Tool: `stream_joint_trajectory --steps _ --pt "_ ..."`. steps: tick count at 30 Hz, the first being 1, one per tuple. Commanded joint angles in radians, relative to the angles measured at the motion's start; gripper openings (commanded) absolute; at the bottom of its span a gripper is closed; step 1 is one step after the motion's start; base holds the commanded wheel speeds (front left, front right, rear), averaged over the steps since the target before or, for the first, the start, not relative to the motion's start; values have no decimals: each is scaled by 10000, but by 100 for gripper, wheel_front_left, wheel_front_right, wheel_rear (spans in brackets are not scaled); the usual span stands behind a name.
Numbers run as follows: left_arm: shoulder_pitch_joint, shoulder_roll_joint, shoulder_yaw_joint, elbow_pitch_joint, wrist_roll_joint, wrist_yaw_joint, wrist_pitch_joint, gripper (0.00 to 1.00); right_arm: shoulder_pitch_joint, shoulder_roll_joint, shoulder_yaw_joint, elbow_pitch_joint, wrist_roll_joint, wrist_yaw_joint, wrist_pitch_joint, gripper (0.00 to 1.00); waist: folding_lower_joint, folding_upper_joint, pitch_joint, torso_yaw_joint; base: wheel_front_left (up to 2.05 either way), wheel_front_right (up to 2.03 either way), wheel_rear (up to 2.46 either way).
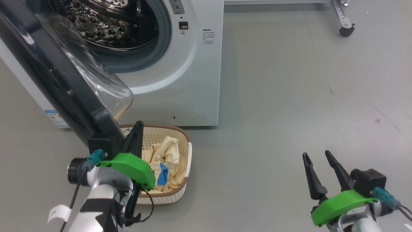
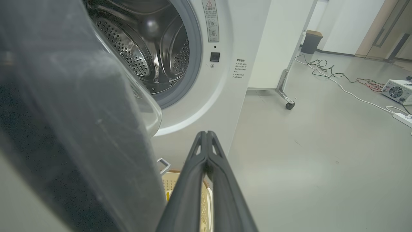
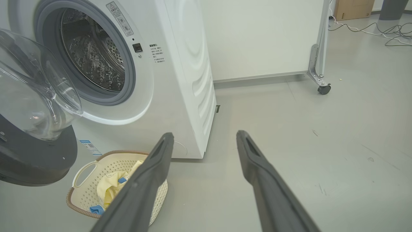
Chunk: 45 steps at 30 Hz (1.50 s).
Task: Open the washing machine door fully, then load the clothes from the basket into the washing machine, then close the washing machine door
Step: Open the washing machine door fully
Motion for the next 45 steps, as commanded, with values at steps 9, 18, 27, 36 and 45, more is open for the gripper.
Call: stream_joint_trajectory --steps 9,18,27,36,45 --pt "-574 407 657 451 -156 261 -550 0 -386 8 175 -258 -65 -25 -138 100 0 0 -14 195 0 0 0" --pt "-669 382 554 666 -246 253 -749 0 -373 -14 157 -226 -64 -25 -139 100 0 0 -12 599 0 0 0" --pt "-651 377 440 790 -317 264 -860 0 -369 -22 192 -217 -58 -25 -139 100 0 0 -17 1184 0 0 0" --pt "-618 384 318 839 -389 309 -959 0 -329 -79 265 -177 -53 -25 -139 100 0 0 -60 2091 0 0 0" --pt "-509 454 278 923 -476 387 -1048 0 -288 -102 394 -90 -38 -25 -134 100 0 0 -254 2996 0 0 0"
